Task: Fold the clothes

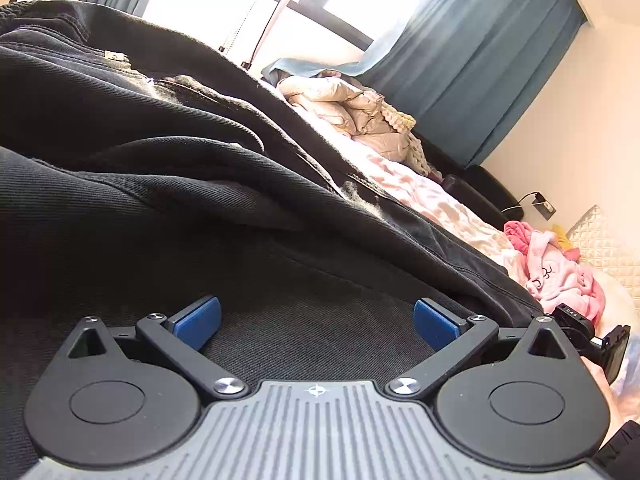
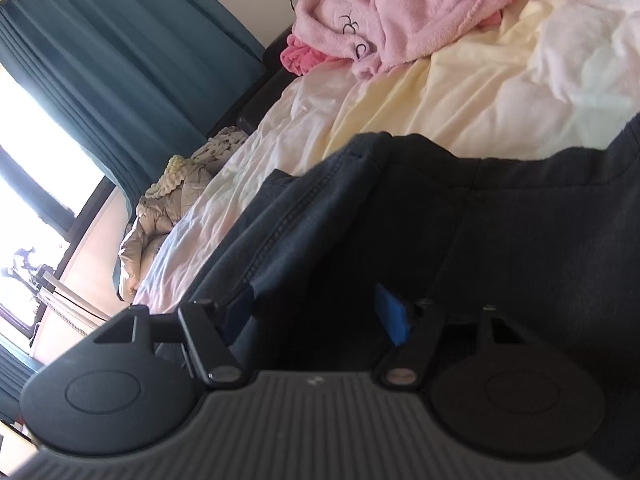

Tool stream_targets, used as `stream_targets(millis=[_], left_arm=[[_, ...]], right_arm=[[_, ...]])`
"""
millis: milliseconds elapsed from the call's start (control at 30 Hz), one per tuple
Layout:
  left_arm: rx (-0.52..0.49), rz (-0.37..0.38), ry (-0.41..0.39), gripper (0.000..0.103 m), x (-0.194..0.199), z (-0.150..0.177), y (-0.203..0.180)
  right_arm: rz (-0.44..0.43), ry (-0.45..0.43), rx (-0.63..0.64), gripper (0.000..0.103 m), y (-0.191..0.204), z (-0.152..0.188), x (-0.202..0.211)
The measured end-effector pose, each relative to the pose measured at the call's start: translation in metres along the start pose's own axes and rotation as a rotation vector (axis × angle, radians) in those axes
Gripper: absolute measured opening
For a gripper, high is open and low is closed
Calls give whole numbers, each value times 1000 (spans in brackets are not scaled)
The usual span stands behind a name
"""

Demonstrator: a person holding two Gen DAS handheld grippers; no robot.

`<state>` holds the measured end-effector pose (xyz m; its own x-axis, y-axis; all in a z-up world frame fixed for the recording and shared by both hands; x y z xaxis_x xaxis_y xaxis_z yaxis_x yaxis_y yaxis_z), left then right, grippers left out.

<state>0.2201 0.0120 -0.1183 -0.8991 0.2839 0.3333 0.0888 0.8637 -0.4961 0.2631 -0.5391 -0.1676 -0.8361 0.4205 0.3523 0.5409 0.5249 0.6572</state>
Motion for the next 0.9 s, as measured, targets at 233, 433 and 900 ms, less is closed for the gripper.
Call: stream_targets(millis=[233, 433, 900], left_arm=[[-66, -24, -6, 103, 2, 8, -6], [-141, -29, -26, 103, 4, 18, -8], [-227, -59, -48, 103, -1, 29, -13]], right_arm=[[-52, 28, -107, 68, 18, 12, 0], [-101, 14, -87, 64, 39, 17, -28], [-172, 23, -125, 9, 54, -3, -89]])
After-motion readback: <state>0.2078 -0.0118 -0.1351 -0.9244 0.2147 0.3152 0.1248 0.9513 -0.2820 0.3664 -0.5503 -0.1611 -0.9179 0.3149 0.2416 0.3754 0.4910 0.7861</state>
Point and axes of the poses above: each gripper's, at about its wrist camera, not at the fingertips, and x roughly against the way its jaws point, y to its left, z to its underside, the point moved 9 cm from there along -x, roughly the way its jaws point, and after that the axes turned 13 degrees about -y, right-handed, at the moved point
